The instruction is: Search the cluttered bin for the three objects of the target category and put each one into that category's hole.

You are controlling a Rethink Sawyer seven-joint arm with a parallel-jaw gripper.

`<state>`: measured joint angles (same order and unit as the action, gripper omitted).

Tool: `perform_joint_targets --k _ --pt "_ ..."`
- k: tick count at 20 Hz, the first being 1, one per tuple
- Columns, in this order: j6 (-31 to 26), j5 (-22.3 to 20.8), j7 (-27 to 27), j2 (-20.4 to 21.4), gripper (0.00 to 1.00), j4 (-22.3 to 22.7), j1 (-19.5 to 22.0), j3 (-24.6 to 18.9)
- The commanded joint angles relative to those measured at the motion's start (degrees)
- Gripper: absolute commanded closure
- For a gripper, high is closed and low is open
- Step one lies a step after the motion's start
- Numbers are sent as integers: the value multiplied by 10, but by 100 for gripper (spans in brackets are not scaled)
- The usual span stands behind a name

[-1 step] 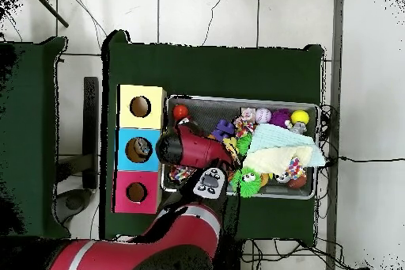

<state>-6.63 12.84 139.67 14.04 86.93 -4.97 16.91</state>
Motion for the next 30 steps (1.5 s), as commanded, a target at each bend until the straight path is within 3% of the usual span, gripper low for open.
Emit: perform_joint_targets --k 1,9,18,30 --pt "-24 -49 -20 13 0 -28 7 -99" --pt "-40 -116 -58 43 0 -14 51 -163" --pt "-52 -153 -35 53 0 -16 61 -176" --pt "-56 -160 -12 59 0 -6 62 -174"
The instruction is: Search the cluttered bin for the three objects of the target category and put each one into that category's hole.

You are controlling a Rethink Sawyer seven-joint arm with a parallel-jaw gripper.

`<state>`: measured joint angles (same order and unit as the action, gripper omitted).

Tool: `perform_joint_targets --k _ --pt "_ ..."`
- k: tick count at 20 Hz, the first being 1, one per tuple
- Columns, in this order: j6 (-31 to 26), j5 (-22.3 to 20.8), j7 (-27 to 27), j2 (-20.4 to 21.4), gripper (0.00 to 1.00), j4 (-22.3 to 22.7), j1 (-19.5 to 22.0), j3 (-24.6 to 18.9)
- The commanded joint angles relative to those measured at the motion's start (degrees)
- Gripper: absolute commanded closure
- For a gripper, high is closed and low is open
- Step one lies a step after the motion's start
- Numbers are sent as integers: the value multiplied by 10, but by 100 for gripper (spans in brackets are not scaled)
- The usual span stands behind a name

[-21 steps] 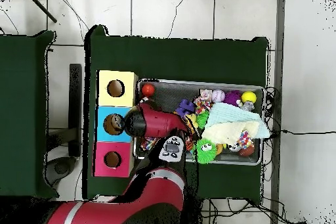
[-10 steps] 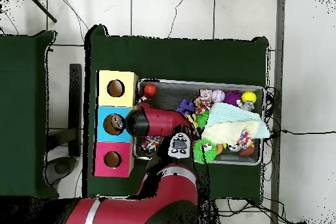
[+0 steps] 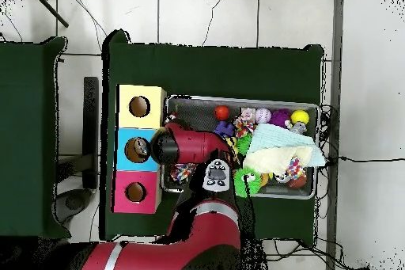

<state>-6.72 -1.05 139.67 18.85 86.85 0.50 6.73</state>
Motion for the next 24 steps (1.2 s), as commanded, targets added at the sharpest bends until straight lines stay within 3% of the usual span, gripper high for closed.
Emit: perform_joint_targets --k 1,10,17,24 --pt "-55 -22 -13 11 0 -6 7 -72" --pt "-58 -27 -21 9 0 -7 15 -79" --pt "-74 -8 8 20 0 9 6 -46" --pt "-60 -18 -9 6 0 -1 28 -72"
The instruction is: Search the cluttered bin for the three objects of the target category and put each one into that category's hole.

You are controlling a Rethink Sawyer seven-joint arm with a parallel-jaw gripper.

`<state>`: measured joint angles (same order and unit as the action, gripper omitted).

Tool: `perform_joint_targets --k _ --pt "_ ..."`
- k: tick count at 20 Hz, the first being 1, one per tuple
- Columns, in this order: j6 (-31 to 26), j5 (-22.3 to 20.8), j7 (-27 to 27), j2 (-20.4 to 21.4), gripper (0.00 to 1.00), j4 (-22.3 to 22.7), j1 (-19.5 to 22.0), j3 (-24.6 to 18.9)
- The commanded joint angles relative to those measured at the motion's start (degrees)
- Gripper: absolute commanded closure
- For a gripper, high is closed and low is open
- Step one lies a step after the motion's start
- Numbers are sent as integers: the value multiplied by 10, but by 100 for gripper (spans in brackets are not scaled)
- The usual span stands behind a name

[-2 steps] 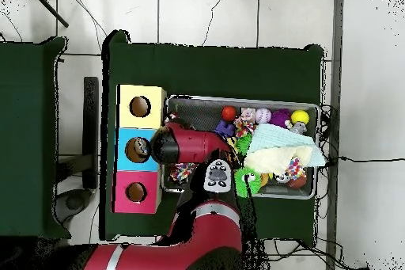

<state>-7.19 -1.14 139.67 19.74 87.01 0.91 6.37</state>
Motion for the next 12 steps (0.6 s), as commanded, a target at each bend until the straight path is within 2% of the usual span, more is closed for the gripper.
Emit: perform_joint_targets --k 1,6,12 --pt "-53 -19 -10 -5 0 -4 25 -70" --pt "-51 -18 1 5 0 -3 12 -37" --pt "-50 -18 0 7 0 5 19 -47"
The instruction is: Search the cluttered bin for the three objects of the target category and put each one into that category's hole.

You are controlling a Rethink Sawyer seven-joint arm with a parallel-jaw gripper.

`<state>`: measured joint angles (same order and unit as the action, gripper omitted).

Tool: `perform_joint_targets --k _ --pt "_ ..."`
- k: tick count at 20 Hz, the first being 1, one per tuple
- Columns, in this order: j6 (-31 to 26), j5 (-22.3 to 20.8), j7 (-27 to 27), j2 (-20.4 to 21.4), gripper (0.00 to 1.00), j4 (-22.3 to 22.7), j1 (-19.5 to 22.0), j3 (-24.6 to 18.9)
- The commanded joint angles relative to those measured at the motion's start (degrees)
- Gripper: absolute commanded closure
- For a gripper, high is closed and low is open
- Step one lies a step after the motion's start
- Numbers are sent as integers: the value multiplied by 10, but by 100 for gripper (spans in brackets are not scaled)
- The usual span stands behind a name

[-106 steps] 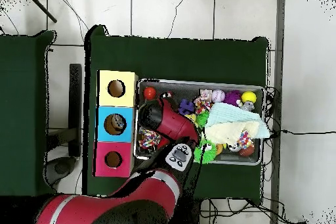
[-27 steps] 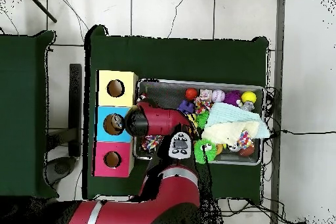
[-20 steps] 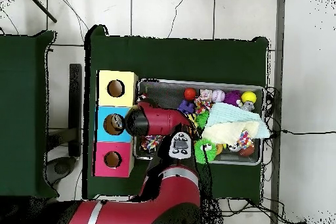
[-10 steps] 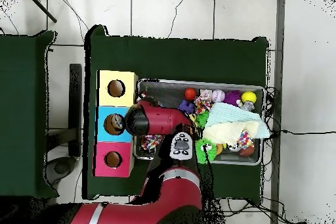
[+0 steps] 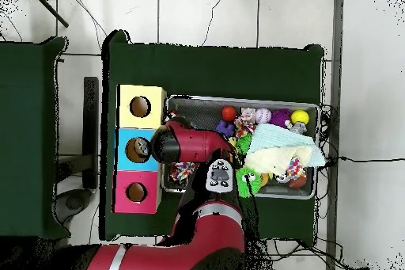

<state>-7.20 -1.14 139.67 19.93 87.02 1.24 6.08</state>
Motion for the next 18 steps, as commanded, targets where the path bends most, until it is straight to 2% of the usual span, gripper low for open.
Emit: perform_joint_targets --k 1,6,11,14,15,17,18 --pt "-50 -19 -1 5 0 4 16 -43" --pt "-61 -37 -27 2 0 2 22 -48" --pt "-67 -26 -13 6 0 18 25 -50" --pt "-69 -19 2 -1 0 13 8 -26" --pt "-79 -14 9 -2 0 13 0 -14" --pt "-121 8 42 -9 0 8 -32 36" --pt "-124 17 53 -25 0 -3 -34 41"
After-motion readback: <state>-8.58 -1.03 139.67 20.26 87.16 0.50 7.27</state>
